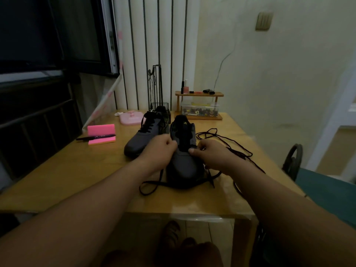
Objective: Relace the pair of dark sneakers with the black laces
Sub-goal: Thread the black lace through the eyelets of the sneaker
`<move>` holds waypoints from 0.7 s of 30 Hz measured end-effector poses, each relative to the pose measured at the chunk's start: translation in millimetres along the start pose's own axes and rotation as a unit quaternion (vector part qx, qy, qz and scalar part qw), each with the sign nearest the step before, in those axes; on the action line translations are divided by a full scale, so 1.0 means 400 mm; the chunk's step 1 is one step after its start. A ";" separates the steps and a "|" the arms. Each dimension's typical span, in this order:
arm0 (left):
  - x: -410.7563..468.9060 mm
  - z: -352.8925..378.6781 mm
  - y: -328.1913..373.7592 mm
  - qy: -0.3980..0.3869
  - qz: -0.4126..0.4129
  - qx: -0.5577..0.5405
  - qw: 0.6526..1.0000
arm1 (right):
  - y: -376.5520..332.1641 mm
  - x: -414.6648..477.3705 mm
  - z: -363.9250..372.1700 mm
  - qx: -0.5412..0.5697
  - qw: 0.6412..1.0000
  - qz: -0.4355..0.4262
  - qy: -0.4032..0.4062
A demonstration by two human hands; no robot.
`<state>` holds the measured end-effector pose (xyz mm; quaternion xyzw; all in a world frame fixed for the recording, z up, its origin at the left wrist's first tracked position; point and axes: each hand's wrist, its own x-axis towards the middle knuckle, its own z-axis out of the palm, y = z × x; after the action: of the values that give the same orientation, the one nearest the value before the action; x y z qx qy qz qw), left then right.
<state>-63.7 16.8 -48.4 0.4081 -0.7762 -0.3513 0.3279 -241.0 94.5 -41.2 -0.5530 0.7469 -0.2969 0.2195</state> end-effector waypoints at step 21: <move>0.005 0.040 -0.035 -0.001 -0.004 0.051 0.999 | 0.024 -0.015 -0.028 0.255 0.965 0.059 0.010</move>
<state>-71.8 13.6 -68.2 0.4276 -0.7917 -0.3126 0.3043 -253.3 104.7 -39.6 -0.4306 0.6802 -0.4693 0.3629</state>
